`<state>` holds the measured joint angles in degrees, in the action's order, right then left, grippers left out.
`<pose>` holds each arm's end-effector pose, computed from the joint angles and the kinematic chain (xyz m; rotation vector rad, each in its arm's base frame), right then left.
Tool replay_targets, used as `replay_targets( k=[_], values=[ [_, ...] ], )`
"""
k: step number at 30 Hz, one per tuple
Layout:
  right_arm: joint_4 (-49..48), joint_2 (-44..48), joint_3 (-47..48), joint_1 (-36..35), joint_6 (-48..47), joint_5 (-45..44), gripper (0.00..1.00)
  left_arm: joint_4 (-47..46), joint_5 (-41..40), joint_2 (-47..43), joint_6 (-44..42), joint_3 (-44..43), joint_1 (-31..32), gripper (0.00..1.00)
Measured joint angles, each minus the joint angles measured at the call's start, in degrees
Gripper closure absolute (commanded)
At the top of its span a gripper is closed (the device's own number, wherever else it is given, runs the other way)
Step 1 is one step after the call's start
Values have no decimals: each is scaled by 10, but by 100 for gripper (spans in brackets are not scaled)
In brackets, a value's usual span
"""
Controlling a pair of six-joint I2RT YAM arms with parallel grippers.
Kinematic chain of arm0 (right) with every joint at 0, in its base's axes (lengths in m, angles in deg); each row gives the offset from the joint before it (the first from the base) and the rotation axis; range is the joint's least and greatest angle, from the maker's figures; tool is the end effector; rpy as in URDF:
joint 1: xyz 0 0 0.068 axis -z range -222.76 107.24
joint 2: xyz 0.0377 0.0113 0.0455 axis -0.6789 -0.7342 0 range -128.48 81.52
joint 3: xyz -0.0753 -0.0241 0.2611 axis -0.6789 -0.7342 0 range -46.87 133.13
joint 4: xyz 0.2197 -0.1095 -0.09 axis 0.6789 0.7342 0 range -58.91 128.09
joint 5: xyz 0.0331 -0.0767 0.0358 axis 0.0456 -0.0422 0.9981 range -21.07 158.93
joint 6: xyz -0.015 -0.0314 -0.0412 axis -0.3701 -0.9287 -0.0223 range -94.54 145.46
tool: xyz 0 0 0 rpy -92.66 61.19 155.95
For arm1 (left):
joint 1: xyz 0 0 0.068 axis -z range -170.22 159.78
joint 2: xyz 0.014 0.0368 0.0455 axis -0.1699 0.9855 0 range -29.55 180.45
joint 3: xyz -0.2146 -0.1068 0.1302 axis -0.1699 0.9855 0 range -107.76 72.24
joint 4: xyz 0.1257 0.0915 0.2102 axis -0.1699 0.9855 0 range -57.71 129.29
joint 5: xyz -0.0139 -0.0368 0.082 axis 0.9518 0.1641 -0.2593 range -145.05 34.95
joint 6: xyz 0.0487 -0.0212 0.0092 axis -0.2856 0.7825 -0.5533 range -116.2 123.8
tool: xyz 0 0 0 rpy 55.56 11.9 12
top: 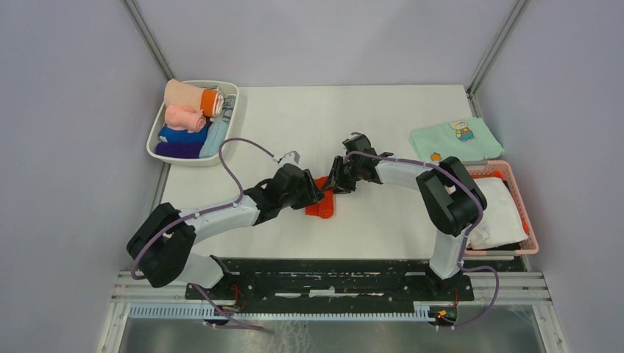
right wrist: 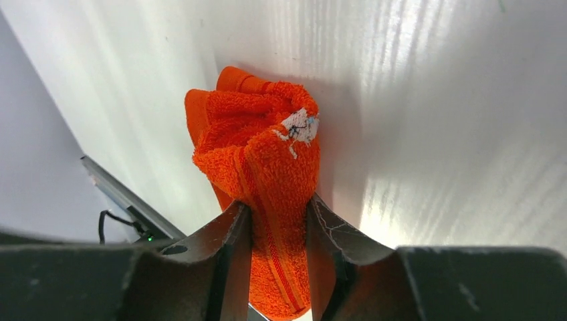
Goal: Roll the towels
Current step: Roll the towel at the center of the board.
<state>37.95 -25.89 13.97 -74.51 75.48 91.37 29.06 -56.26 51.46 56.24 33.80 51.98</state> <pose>0.3114 0.2088 0.1428 0.2572 2.7281 1.0017 0.2114 -0.1906 0.1832 -0.2265 2.3921 -0.8186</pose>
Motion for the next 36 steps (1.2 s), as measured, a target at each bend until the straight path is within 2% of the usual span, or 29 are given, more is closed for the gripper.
replay_targets(
  k=[4, 8, 13, 18, 26, 29, 32, 36],
  values=[
    [57, 10, 18, -7, -6, -41, 61, 88, -131, -5, -19, -64, 92, 44],
    [81, 12, 25, -8, -4, -57, 60, 138, -228, 22, -37, -126, 163, 44],
    [89, 14, 26, -8, 0, -64, 58, 179, -319, 107, -61, -196, 205, 44],
    [92, 15, 26, -8, 5, -68, 56, 202, -362, 181, -76, -231, 225, 48],
    [82, 17, 19, -8, 11, -68, 46, 213, -388, 215, -80, -237, 226, 73],
    [60, 22, 5, -3, 11, -53, 41, 186, -373, 200, -80, -212, 216, 78],
    [12, 27, -22, 11, 16, -22, 37, 134, -325, 155, -80, -156, 188, 79],
    [-61, 30, -60, 33, 33, 29, 35, 39, -211, 85, -80, -63, 116, 79]
  ],
)
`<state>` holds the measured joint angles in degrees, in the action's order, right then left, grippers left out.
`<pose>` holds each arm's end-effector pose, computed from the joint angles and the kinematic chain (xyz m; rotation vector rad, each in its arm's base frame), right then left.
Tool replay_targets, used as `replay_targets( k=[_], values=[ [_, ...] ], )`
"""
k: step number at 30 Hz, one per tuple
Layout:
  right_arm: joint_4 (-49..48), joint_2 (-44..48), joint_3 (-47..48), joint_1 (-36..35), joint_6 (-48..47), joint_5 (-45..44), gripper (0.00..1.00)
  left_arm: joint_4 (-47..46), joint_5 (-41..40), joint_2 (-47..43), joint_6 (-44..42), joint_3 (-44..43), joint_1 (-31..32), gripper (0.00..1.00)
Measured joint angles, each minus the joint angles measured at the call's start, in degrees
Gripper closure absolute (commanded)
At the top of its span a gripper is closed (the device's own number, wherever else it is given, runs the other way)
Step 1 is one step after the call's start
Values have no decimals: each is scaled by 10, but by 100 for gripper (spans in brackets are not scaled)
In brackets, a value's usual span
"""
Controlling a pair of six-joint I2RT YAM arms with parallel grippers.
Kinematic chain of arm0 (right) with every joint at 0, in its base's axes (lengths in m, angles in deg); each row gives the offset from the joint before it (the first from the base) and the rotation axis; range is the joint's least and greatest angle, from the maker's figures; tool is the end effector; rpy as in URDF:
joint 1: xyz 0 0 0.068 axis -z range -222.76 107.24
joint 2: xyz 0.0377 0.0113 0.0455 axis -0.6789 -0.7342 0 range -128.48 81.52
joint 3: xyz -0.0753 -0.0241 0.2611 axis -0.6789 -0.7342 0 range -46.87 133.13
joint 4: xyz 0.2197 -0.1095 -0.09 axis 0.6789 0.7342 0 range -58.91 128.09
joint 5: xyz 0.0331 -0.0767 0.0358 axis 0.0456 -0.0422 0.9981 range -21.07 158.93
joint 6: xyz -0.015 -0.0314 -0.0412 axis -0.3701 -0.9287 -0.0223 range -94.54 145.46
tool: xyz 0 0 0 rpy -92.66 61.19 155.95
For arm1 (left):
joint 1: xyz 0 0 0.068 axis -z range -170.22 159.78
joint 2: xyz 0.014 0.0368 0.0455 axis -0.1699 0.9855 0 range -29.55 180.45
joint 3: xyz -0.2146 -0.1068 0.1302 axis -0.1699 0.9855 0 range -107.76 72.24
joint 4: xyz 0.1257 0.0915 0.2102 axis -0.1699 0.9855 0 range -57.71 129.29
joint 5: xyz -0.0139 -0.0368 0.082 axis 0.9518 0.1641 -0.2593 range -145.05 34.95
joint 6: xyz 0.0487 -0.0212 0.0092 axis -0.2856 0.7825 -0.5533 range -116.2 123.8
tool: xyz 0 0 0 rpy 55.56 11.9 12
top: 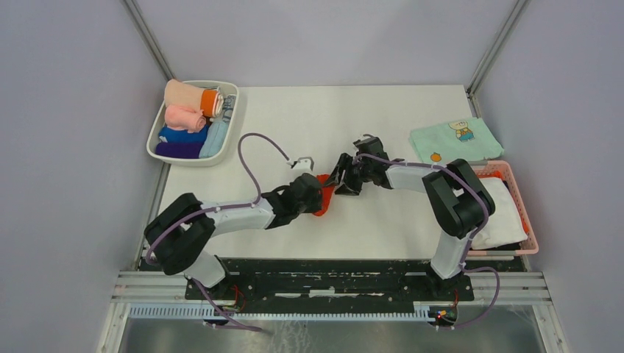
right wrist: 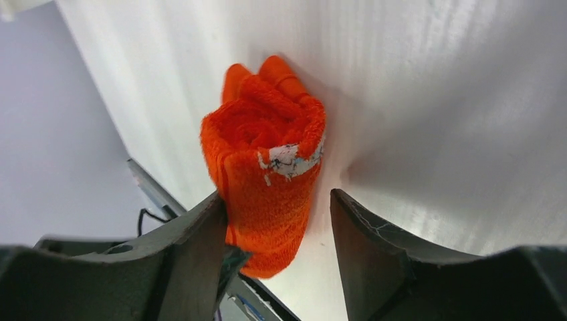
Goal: Roll the towels
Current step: Roll the towel at the center of the board.
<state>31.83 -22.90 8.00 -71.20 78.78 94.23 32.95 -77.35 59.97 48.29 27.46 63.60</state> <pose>0.3077 0.1840 0.1399 0.3664 2.6719 1.0917 0.1935 -0.2416 0.1715 0.0017 2.3268 -0.4204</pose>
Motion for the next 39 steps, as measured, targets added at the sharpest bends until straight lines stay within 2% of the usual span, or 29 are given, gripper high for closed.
replay_targets(
  k=[3, 9, 13, 16, 18, 22, 27, 35, 39],
  values=[
    [-50, -4, -9, 8, 13, 33, 36, -57, 76, -30, 0, 50, -51, 79],
    [-184, -55, -30, 12, 67, 85, 37, -117, 176, -41, 2, 89, -107, 79],
    [-224, -78, -33, 13, 82, 103, 44, -132, 233, -35, 7, 94, -134, 79],
    [-232, -84, -33, 13, 81, 105, 52, -140, 269, -26, 9, 94, -154, 71],
    [-231, -86, -33, 13, 77, 105, 57, -138, 278, -25, 10, 94, -161, 63],
    [-214, -83, -32, 13, 64, 97, 59, -109, 271, -31, 7, 84, -162, 50],
    [-144, -50, -25, 1, 39, 54, 59, -31, 223, -56, 2, 59, -144, 40],
    [-34, -19, 5, -25, 8, -18, 59, 82, 87, -62, -31, -35, -45, 35],
    [-12, -17, 14, -27, 4, -25, 59, 100, 66, -39, -50, -61, -37, 32]
  ],
)
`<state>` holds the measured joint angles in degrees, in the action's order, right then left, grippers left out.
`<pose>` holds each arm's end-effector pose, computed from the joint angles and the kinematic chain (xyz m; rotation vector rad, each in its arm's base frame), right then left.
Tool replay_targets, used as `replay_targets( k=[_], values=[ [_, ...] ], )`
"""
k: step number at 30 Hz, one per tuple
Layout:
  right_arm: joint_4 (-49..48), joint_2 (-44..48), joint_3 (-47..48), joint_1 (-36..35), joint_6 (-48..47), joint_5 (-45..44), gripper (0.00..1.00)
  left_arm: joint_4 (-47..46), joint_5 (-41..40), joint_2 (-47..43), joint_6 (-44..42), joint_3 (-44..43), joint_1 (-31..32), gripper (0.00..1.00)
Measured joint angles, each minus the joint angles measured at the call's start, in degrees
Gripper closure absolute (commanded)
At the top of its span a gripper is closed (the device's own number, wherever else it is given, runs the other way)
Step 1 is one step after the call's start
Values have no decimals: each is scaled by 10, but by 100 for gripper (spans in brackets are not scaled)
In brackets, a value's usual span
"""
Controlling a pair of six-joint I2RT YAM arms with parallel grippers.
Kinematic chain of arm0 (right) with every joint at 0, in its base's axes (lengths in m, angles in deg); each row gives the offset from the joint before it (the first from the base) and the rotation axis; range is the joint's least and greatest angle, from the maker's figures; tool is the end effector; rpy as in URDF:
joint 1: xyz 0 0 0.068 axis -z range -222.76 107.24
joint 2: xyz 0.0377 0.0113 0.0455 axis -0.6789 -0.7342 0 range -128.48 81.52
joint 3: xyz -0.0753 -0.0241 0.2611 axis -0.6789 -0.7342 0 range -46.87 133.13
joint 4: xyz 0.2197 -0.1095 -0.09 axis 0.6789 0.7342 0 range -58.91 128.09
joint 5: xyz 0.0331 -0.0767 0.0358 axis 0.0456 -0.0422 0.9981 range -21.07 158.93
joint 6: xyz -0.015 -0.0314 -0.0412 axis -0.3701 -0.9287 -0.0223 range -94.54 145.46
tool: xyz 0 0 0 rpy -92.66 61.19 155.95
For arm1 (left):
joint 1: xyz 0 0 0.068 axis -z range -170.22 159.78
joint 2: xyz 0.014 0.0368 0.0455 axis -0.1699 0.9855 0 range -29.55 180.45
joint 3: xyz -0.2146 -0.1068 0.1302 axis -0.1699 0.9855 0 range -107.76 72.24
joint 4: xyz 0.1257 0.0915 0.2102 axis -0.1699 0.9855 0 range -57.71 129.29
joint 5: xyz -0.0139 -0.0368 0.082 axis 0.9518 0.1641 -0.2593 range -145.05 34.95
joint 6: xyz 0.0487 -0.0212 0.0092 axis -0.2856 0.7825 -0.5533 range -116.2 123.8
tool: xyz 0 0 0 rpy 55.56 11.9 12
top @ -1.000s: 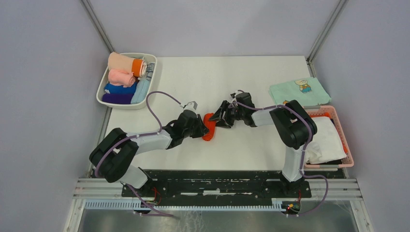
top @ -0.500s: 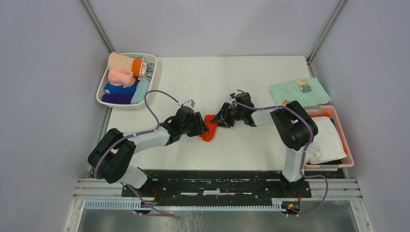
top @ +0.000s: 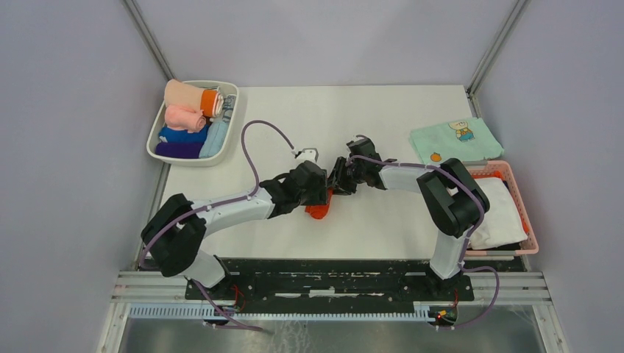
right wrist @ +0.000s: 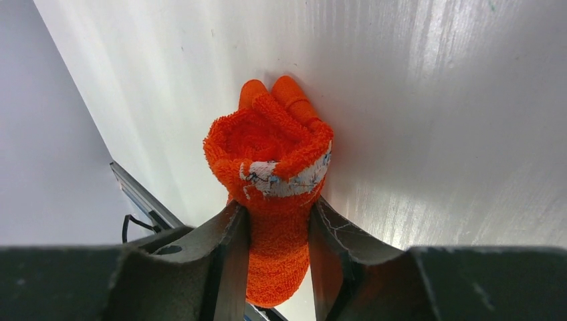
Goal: Roll the towels
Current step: Roll the towel at the center of the board.
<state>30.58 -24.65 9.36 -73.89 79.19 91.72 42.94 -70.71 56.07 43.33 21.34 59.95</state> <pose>0.3066 0.2014 0.1369 0.3291 2.6650 1.0664 0.2069 -0.2331 0.2094 0.0864 2.3698 -0.4543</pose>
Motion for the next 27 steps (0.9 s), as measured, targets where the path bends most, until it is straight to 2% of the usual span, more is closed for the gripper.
replay_targets(
  k=[8, 17, 27],
  values=[
    [19, 3, 7, -4, -7, -4, 59, 20, 0, 44, -33, -9, -6, 26],
    [20, 3, 8, -5, -14, -1, 59, -18, 103, 52, -39, -2, -74, 25],
    [25, 3, 10, -8, -21, 7, 59, -55, 197, 84, -39, 8, -101, 25]
  ],
)
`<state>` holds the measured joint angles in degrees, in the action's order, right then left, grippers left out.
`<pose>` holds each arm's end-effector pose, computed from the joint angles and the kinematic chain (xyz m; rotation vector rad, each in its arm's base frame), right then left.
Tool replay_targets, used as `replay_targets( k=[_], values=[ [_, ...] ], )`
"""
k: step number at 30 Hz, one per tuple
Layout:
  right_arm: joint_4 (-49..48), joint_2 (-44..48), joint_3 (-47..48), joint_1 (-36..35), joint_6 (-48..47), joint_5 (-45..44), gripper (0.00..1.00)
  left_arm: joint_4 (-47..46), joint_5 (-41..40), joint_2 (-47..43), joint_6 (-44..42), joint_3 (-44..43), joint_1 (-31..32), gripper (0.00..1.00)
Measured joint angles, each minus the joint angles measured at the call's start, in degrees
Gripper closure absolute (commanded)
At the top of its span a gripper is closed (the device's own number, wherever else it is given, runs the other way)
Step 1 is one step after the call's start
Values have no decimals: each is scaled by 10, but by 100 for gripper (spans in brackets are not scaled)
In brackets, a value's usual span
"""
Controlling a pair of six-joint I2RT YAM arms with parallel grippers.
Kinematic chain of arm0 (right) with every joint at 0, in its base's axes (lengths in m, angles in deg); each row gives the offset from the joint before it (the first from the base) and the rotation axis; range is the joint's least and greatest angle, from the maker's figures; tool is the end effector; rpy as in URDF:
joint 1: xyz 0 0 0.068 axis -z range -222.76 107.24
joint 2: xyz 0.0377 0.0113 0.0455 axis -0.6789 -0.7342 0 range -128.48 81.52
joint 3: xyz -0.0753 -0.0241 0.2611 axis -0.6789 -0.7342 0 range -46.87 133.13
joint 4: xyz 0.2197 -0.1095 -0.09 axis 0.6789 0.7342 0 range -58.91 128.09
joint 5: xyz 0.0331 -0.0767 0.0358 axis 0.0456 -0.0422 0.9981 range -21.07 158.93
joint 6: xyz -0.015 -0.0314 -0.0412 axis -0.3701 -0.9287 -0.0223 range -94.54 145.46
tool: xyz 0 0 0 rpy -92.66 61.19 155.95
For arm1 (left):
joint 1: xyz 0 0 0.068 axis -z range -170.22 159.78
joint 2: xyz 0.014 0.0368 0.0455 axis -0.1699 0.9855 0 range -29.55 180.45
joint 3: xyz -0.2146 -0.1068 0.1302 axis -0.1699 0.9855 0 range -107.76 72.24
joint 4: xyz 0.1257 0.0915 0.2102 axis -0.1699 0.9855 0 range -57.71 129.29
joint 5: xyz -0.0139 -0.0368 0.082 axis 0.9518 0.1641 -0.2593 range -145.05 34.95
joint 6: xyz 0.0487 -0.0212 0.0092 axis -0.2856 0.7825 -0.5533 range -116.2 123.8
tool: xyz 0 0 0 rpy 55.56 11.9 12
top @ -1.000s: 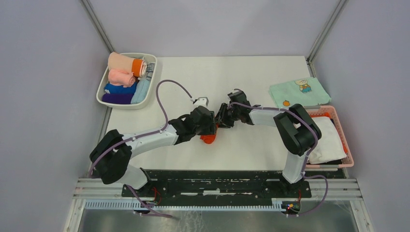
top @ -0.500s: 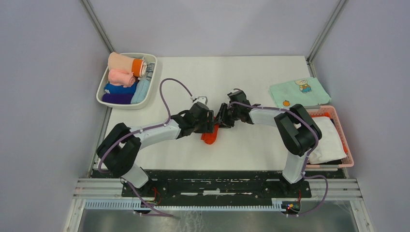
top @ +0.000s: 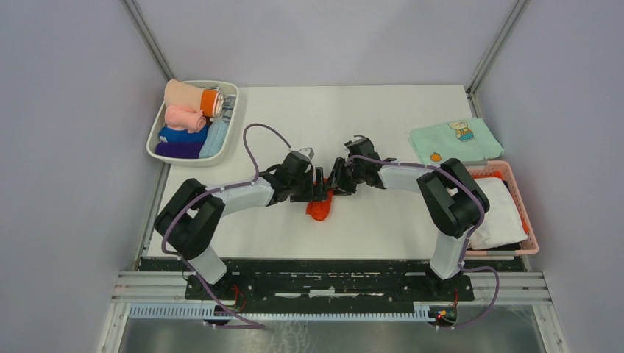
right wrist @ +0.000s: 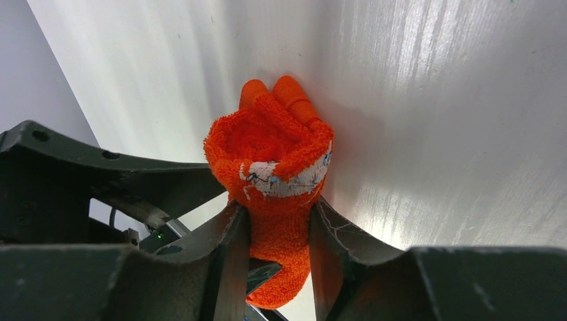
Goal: Roll the towels
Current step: Roll the towel at the center of the board.
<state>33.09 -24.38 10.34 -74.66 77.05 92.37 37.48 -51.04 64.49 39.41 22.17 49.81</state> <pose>0.3038 0.2058 0.1404 0.2643 2.6913 1.0591 0.2498 -0.2130 0.1670 0.1311 2.5399 -0.6506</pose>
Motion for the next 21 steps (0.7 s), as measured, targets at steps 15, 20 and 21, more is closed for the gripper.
replay_targets(
  k=[15, 20, 21],
  values=[
    [10, 0, 9, -8, -18, -6, 59, -45, 64, 15, 9, 24, -34, 26],
    [27, 0, 20, -17, -26, -13, 60, -14, 49, -2, 9, 25, -34, 23],
    [32, 0, 23, -19, -28, -16, 60, -7, 45, -7, 9, 25, -34, 22]
  ],
)
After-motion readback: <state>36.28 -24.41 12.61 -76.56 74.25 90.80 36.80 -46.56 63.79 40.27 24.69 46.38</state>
